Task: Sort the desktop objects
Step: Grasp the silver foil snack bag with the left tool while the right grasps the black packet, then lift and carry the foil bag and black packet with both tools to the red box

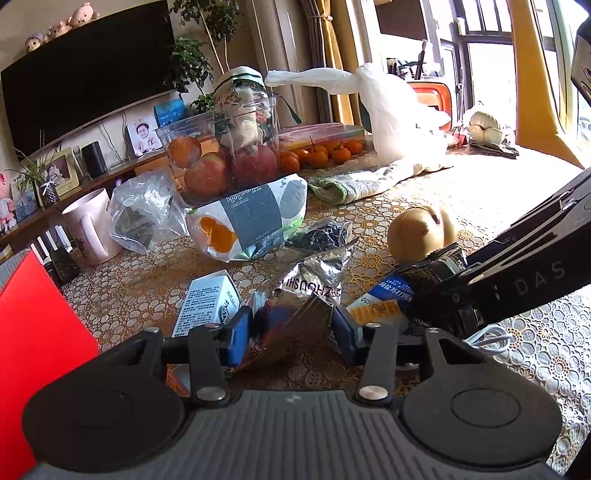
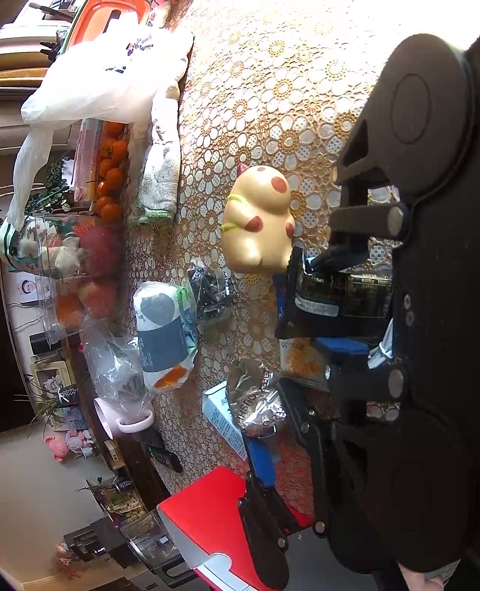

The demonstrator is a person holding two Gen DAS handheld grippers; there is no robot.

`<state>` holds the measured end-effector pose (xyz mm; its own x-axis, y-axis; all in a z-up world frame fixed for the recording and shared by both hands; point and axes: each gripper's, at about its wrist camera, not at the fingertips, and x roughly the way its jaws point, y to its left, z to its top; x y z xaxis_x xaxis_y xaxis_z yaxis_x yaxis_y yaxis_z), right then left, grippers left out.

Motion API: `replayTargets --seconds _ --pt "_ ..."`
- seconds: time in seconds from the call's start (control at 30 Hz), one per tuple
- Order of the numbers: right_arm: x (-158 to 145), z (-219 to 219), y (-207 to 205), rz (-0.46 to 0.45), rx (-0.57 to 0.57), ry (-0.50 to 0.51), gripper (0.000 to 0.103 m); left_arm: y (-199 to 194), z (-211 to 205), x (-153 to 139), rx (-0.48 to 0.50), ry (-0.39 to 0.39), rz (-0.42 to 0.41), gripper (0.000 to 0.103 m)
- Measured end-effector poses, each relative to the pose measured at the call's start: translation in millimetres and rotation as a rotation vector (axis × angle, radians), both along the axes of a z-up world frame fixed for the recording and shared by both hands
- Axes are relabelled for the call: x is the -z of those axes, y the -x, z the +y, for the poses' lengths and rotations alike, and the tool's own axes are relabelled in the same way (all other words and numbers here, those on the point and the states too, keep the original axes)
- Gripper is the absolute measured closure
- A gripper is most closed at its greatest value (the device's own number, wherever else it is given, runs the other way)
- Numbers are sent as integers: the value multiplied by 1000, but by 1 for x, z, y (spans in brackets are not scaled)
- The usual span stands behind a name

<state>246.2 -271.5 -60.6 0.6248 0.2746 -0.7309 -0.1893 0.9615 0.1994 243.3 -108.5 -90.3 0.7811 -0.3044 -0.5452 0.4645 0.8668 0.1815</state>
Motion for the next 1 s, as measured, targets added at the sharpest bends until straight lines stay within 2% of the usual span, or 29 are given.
replayTargets --seconds 0.33,1.0 --pt "-9 -5 9 -10 24 5 70 4 5 -11 -33 30 11 69" --pt "-36 -22 36 -63 54 9 70 36 11 -39 -53 93 14 70"
